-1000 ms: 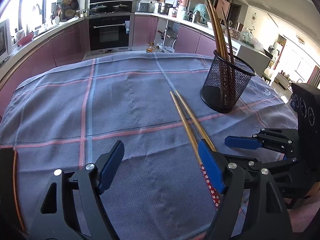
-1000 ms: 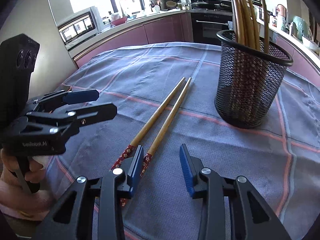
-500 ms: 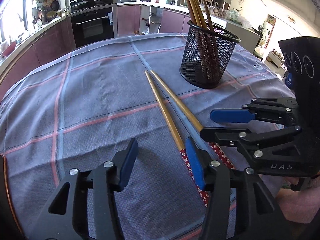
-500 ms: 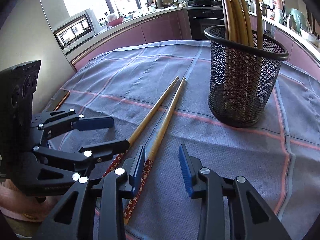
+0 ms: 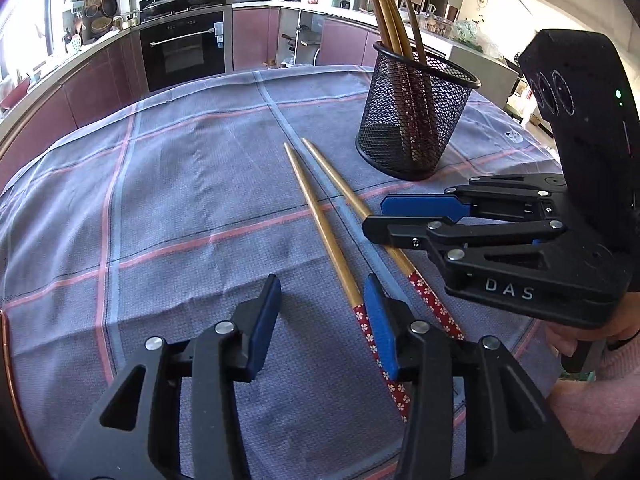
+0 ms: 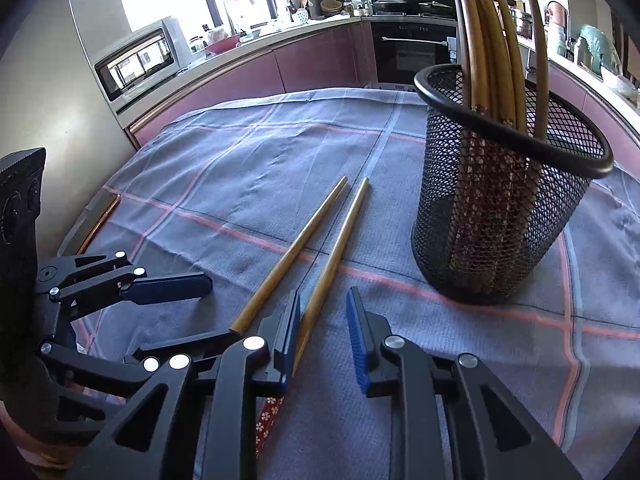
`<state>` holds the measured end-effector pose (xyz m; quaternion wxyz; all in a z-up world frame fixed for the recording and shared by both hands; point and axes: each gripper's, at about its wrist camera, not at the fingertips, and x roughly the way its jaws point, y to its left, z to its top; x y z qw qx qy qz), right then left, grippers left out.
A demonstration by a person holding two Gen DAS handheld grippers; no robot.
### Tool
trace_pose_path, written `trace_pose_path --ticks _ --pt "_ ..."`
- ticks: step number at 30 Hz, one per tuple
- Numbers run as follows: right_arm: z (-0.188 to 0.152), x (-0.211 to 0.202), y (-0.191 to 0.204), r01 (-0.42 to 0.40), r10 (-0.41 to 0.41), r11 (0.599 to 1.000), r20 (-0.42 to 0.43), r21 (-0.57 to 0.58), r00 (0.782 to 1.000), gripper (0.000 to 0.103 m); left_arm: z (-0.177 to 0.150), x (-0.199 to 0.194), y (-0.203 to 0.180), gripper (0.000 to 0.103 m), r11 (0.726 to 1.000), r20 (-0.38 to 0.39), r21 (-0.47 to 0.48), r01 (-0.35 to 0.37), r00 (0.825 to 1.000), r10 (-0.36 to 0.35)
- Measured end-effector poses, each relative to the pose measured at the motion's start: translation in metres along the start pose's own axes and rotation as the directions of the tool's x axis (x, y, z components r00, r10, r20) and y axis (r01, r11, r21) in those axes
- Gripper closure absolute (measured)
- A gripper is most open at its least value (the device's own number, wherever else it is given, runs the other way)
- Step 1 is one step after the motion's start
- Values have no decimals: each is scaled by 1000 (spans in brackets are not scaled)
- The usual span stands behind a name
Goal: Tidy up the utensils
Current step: 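Close the left tool on one chopstick while the right tool grasps the other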
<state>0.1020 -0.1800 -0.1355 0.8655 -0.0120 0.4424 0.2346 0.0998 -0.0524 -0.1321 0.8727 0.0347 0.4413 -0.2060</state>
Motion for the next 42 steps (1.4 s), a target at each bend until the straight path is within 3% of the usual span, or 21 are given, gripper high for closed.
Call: trace_pose_path --ticks 9,15,29,34,38,42 --pt "-2 -3 -10 -4 4 1000 -3 19 1000 87 16 13 1 61 1000 -12 -5 16 1000 -16" --pt "-3 -4 -15 -9 9 999 0 32 1000 89 26 23 -1 68 1000 -19 10 -5 1000 5" --pt "-3 -4 -23 -19 19 998 17 56 1000 89 39 38 -6 72 999 -18 12 -39 999 39" --pt "-2 -4 -24 -14 13 998 23 57 1000 89 39 39 -8 78 998 -14 11 -56 998 56" --pt "-1 -4 -26 -16 15 998 24 69 1000 92 40 40 -8 91 999 -13 -6 -51 999 51" --pt "-2 -5 -30 -24 21 996 29 88 999 94 39 39 -8 94 999 -11 -26 -37 999 36"
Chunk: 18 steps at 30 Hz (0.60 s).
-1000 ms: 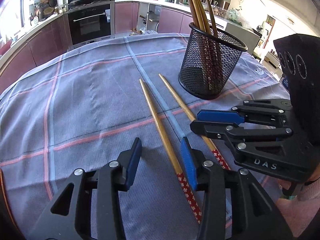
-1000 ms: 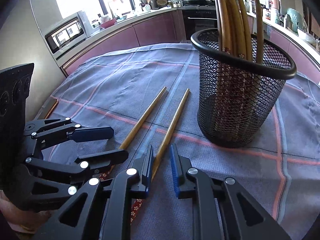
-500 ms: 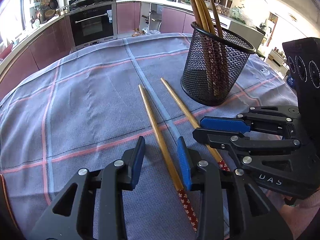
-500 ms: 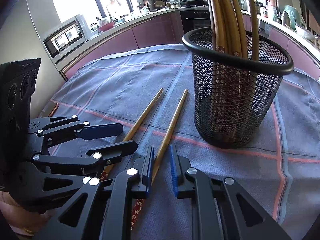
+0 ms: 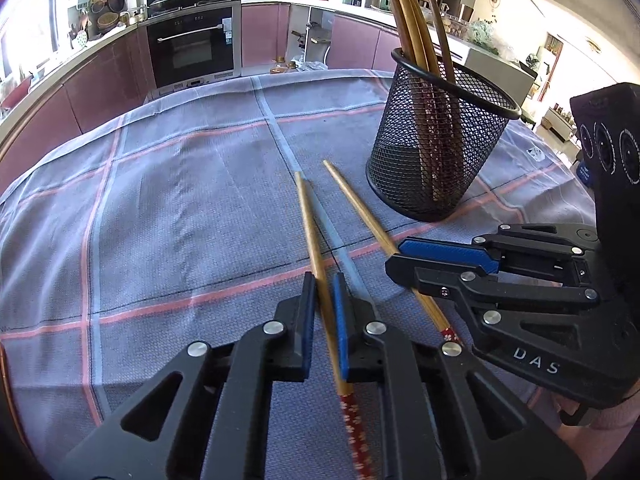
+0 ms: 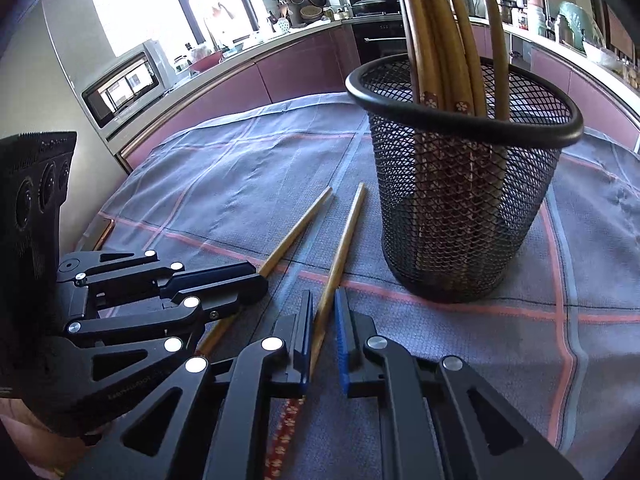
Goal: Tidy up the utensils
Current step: 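Close the left tool on one chopstick while the right tool grasps the other, then lift the left tool's chopstick upright toward the mesh cup while the right tool lifts its own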
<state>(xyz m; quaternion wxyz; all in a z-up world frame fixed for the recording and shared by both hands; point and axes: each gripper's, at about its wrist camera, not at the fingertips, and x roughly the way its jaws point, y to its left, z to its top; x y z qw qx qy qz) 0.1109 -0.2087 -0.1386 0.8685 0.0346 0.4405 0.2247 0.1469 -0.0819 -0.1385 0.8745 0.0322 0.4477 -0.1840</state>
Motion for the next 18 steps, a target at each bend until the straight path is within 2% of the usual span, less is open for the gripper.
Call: trace_pose_path --ticks 18 --pt "-2 -24 -7 -57 55 998 55 42 997 97 -5 -25 8 95 998 43 -46 35 999 -33"
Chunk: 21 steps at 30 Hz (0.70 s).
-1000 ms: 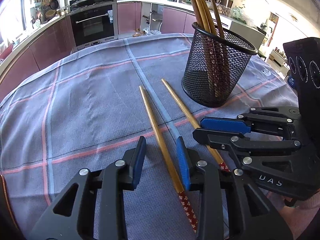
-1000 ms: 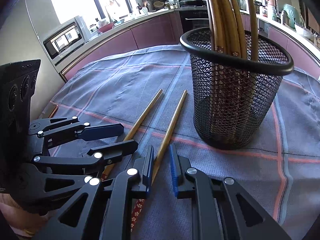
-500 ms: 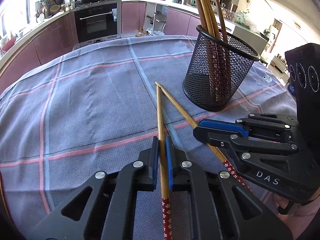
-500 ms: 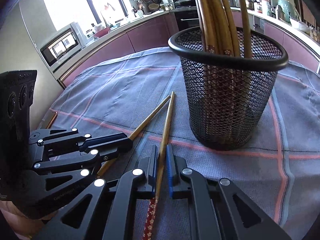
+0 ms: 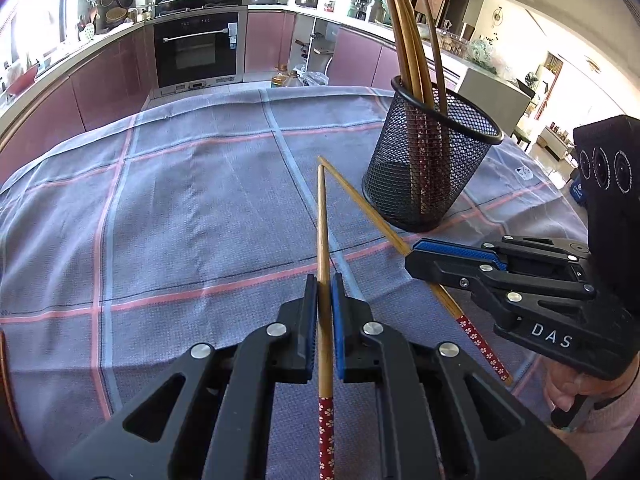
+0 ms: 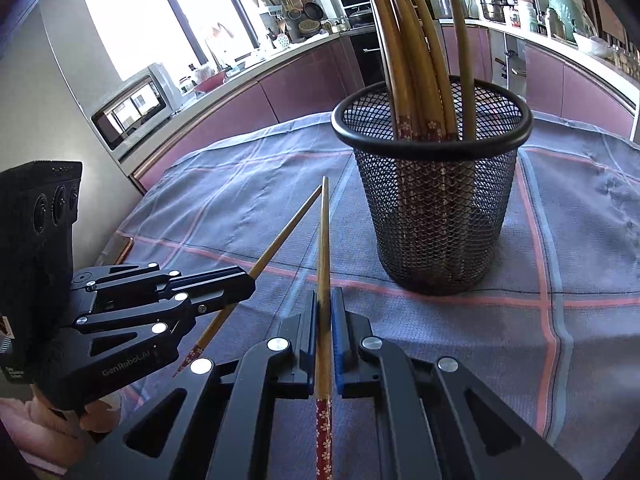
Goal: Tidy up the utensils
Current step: 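Lift the left tool's chopstick upright toward the mesh cup while the right tool lifts its own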
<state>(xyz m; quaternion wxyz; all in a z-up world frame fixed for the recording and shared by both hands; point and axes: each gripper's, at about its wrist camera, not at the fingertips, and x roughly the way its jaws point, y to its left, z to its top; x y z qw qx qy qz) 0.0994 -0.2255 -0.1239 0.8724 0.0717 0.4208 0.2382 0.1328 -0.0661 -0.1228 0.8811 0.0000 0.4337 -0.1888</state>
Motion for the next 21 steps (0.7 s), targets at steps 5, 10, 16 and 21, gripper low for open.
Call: trace_pose_path --ticks 5,10,16,21 --pt "0 -6 0 -20 20 1000 17 10 1000 97 0 -8 2 95 1000 11 -7 6 1000 -6" --pt "-1 -11 2 -38 38 999 24 4 999 97 -1 -12 1 95 1000 17 -11 10 1000 -10" --pt "0 -17 5 -54 54 999 36 -5 998 97 0 -17 -3 95 1000 27 -3 12 1000 -12" --pt "1 -22 9 -61 62 998 49 -16 997 97 0 -23 -5 95 1000 41 1 14 999 -14"
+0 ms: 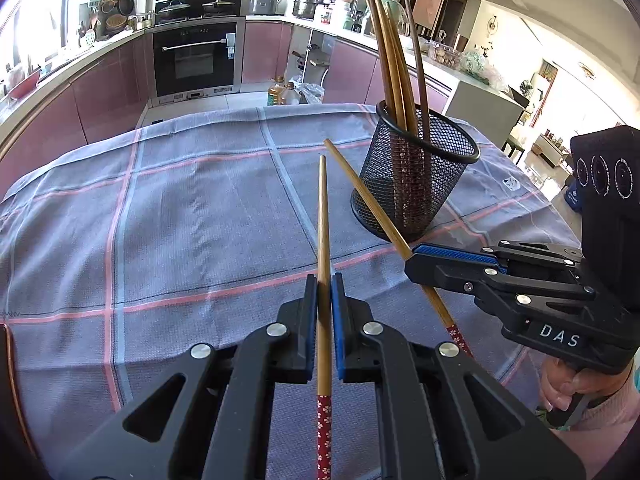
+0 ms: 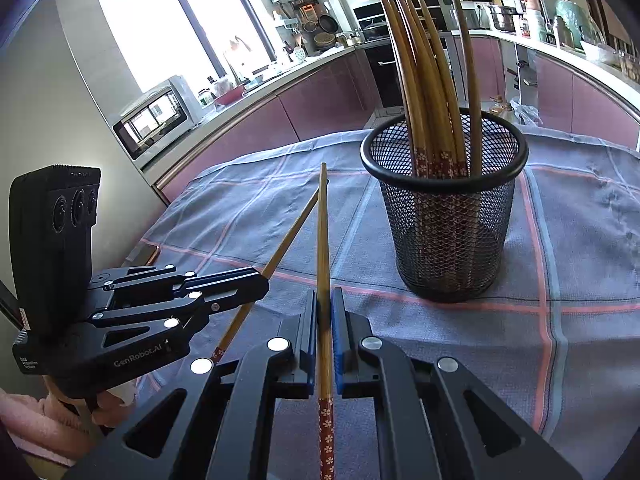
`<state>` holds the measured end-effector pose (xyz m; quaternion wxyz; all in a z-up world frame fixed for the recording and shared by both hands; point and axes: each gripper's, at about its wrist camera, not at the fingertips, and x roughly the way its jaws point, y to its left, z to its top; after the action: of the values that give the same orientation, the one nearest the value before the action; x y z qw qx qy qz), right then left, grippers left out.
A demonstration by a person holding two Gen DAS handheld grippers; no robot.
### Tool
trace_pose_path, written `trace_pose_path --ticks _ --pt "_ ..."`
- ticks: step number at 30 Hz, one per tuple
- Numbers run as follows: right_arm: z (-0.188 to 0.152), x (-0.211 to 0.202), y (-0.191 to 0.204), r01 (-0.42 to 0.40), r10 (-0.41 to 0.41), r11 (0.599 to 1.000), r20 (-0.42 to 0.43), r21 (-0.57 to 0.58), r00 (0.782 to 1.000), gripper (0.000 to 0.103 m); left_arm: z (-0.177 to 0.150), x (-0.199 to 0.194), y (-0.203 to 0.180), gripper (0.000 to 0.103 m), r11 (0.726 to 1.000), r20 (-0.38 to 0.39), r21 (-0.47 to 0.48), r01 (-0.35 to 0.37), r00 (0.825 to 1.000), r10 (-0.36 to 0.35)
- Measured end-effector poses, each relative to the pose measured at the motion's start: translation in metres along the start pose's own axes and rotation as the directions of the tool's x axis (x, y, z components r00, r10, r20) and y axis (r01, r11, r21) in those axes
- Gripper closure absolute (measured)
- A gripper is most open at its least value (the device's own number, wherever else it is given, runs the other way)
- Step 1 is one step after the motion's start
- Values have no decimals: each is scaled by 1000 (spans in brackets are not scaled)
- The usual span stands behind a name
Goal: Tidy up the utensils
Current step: 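Lift the left tool's chopstick upright toward the mesh cup while the right tool lifts its own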
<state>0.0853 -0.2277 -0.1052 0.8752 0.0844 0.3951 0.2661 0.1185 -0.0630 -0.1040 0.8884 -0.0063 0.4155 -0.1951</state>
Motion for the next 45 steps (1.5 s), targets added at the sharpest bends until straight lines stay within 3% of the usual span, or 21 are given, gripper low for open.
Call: trace_pose_path --ticks 45 --pt "2 -34 15 -26 31 999 108 -48 994 97 7 -43 -12 95 999 92 11 41 995 -42"
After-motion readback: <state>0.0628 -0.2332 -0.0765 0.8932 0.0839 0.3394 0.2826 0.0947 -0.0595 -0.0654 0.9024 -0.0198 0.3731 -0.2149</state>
